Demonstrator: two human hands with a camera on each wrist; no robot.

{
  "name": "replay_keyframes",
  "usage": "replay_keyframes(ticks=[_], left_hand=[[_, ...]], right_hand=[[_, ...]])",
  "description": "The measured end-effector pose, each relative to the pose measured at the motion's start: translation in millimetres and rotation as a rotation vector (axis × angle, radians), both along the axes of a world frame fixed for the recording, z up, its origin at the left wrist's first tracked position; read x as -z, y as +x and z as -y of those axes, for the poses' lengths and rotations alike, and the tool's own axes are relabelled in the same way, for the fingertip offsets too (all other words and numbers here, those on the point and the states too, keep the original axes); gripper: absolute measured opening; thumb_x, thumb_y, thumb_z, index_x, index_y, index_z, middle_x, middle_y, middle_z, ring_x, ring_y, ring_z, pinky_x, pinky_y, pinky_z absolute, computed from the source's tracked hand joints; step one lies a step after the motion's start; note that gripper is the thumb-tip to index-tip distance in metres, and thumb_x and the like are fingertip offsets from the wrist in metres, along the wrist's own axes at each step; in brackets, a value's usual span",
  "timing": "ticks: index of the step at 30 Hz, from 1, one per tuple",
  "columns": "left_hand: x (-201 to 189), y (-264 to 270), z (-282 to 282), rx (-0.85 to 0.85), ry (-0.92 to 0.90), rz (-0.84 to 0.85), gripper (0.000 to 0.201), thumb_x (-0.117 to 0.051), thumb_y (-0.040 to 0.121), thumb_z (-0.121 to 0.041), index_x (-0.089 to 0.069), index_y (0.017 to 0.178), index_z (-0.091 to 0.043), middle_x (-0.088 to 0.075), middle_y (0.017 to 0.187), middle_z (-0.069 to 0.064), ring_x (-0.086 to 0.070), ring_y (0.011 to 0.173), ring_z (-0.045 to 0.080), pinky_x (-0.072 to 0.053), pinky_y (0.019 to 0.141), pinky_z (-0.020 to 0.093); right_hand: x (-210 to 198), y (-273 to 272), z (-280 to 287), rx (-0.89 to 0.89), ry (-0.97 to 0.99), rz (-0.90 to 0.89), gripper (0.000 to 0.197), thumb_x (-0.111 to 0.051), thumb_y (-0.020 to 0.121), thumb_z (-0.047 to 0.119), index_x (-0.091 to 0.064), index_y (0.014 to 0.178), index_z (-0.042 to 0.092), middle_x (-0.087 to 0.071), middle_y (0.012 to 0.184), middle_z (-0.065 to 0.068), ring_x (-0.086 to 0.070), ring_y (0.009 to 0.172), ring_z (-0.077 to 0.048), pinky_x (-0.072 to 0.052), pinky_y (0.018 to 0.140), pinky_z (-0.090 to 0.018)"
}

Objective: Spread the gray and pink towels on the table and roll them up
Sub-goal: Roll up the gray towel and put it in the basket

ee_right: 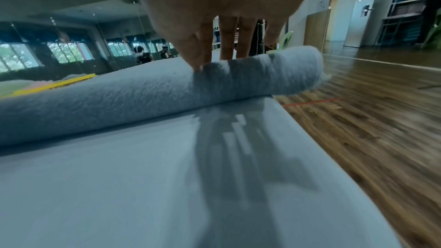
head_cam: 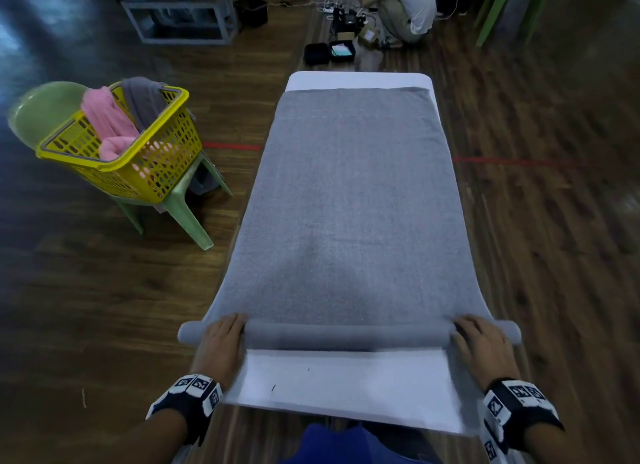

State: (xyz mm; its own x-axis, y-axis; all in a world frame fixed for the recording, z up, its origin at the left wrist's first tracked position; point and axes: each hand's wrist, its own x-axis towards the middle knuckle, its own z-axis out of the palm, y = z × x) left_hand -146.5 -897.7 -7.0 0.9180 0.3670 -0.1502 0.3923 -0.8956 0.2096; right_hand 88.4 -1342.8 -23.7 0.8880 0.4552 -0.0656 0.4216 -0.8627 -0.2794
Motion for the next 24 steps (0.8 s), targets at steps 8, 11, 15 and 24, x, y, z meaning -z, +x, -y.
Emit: replay_keyframes(ticks=[8,11,15,24], left_hand=[[-3.2,-12.0,8.8,0.065,0.035,-0.111,0.036,-0.065,0.061,-0.024,-0.067,0.096,-0.015,-0.069,0.092,0.003,-0.066,0.082,0.024,-0.054,0.071,0.039],[-6.9,0.4,0.7,0.029,0.02,-0.109,0.03,-0.052,0.069,-0.029,-0.066,0.094,-0.023,-0.068,0.091,-0.003,-0.063,0.084,0.021,-0.047,0.079,0.039],[-1.1,9.4,-2.4,-0.03,-0.012,-0.009,0.036,-0.045,0.089,-0.024,-0.057,0.12,-0.01,-0.062,0.118,0.01,-0.059,0.107,0.029,-0.046,0.095,0.045],[-10.0,10.1,-5.4,0.031,0.008,-0.144,0.029,-0.049,0.07,-0.027,-0.068,0.092,-0.023,-0.07,0.089,-0.004,-0.064,0.084,0.022,-0.046,0.082,0.04]], right_hand=[[9.2,-20.6,10.7,-0.014,-0.127,-0.05,0.039,-0.07,0.061,0.025,-0.066,0.1,0.03,-0.07,0.097,0.002,-0.064,0.088,-0.026,-0.044,0.083,-0.047],[-0.5,-1.1,-1.1,0.052,-0.23,-0.058,0.032,-0.056,0.074,0.037,-0.067,0.104,0.037,-0.068,0.108,0.01,-0.06,0.102,-0.019,-0.029,0.098,-0.048],[-4.2,8.7,-11.0,0.103,-0.106,-0.057,0.034,-0.043,0.094,0.035,-0.055,0.125,0.029,-0.054,0.132,0.006,-0.047,0.124,-0.016,-0.023,0.106,-0.048],[-6.2,4.5,-3.0,0.015,-0.187,-0.093,0.034,-0.063,0.076,0.024,-0.065,0.109,0.03,-0.068,0.111,0.004,-0.06,0.105,-0.024,-0.04,0.092,-0.044]])
